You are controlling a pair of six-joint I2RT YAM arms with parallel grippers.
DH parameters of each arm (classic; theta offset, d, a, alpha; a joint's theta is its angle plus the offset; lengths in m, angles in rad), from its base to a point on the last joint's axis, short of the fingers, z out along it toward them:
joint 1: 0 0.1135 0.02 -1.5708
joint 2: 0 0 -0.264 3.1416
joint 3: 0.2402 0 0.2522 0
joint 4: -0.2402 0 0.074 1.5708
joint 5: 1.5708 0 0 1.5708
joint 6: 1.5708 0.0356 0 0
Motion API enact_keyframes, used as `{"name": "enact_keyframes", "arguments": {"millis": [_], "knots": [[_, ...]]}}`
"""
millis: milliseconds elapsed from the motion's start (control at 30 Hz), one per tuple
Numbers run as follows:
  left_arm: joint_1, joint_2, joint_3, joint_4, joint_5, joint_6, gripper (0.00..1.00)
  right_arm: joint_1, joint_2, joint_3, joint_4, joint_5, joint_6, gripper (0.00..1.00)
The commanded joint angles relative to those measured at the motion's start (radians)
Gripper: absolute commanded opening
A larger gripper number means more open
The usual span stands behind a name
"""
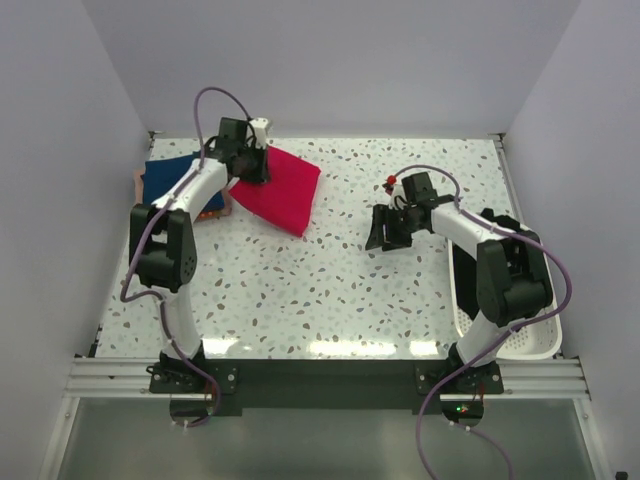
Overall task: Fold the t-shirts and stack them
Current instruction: Neatly place the folded tshirt to the corner
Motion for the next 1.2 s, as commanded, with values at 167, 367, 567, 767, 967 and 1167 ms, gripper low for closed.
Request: {"name": "enact_keyframes", "arguments": {"millis": [167,367,567,767,967,1167], "knots": [[0.138,-0.025,0.264,-0.123,0.105,0.06,0.0,0.015,-0.033,-0.005,-0.007,-0.03,-0.02,0.58],[0.243,-0.037,0.337,-0.166,0.154,0.035,0.0,0.022,-0.027,-0.005,-0.004,-0.033,-0.02,0.58],[0.369,-0.097,0.286,-0.158,0.227,-0.022,0.0,0.029,-0.033,-0.018,0.002,-0.033,-0.021,0.58],[0.458,-0.145,0.187,-0.135,0.25,-0.035,0.0,0.046,-0.026,-0.017,0.002,-0.031,-0.021,0.58],[0.524,-0.172,0.093,-0.08,0.258,-0.046,0.0,0.052,-0.029,-0.015,-0.007,-0.025,-0.026,0.58],[0.558,-0.152,0.032,-0.033,0.219,-0.031,0.0,0.055,-0.046,-0.017,-0.017,-0.019,-0.026,0.58]]}}
